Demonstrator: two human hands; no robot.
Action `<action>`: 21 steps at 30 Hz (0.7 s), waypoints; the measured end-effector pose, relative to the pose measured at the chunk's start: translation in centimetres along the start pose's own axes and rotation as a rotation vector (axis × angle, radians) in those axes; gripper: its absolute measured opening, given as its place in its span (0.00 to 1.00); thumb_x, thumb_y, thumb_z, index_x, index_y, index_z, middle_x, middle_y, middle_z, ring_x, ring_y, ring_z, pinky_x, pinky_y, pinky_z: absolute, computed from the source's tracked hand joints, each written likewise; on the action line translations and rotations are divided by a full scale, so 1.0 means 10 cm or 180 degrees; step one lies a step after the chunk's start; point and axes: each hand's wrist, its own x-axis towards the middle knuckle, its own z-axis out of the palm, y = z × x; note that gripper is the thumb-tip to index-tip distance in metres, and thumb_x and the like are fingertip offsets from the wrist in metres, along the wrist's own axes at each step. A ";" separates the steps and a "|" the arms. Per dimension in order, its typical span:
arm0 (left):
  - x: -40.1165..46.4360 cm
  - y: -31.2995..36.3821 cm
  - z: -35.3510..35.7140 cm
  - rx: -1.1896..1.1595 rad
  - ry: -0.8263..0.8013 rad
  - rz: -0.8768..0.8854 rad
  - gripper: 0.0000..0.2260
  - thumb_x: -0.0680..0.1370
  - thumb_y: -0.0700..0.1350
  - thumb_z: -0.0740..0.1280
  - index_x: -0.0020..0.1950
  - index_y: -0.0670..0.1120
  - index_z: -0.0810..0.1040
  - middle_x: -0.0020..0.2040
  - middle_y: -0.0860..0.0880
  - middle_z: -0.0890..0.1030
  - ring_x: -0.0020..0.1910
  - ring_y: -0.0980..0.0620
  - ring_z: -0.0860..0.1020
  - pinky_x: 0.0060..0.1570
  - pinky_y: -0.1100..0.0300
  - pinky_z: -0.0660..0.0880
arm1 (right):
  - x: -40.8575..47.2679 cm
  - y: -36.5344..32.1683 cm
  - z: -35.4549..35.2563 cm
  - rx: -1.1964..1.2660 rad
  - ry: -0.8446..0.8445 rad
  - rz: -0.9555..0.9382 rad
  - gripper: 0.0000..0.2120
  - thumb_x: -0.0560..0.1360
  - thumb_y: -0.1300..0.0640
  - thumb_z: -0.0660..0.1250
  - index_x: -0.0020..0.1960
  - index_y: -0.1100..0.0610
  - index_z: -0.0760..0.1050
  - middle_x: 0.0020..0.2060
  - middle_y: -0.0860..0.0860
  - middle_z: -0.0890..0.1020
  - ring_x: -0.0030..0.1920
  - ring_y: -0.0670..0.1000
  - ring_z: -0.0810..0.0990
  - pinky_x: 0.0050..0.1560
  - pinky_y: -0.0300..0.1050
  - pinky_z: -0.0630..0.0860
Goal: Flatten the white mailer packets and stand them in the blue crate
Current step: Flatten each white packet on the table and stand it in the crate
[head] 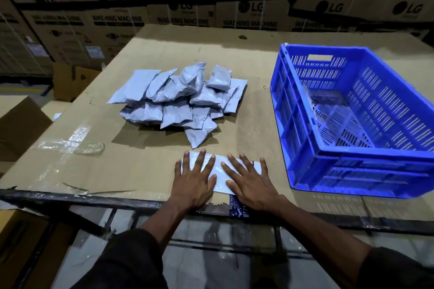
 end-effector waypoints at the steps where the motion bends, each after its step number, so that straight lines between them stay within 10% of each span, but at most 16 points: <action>1: -0.01 0.00 -0.01 -0.0005 -0.0004 -0.0006 0.36 0.77 0.65 0.33 0.84 0.58 0.47 0.85 0.52 0.42 0.82 0.36 0.41 0.77 0.36 0.44 | 0.00 -0.01 0.01 0.0041 -0.0036 0.0025 0.27 0.82 0.37 0.39 0.80 0.38 0.42 0.80 0.40 0.41 0.80 0.51 0.41 0.72 0.73 0.40; 8: -0.03 -0.03 -0.01 -0.0043 0.0008 0.0000 0.34 0.79 0.65 0.36 0.84 0.57 0.51 0.85 0.51 0.47 0.82 0.34 0.46 0.76 0.34 0.48 | 0.00 0.06 -0.09 0.0575 -0.0363 -0.0054 0.31 0.81 0.33 0.43 0.81 0.40 0.45 0.81 0.40 0.43 0.80 0.48 0.37 0.74 0.69 0.36; 14: -0.12 0.01 -0.01 -0.0155 0.0509 -0.0020 0.30 0.81 0.63 0.52 0.78 0.50 0.69 0.80 0.46 0.67 0.78 0.41 0.65 0.69 0.28 0.61 | 0.06 0.11 -0.05 0.0871 0.0578 0.0011 0.24 0.79 0.37 0.53 0.67 0.45 0.76 0.72 0.44 0.74 0.74 0.52 0.68 0.70 0.62 0.64; 21: -0.15 -0.04 0.03 -0.0251 0.0786 0.0488 0.32 0.76 0.66 0.61 0.75 0.49 0.71 0.79 0.48 0.68 0.77 0.44 0.66 0.68 0.29 0.63 | 0.11 0.18 -0.01 0.1160 0.1035 0.0037 0.16 0.77 0.45 0.65 0.59 0.50 0.82 0.64 0.45 0.81 0.65 0.52 0.77 0.63 0.52 0.72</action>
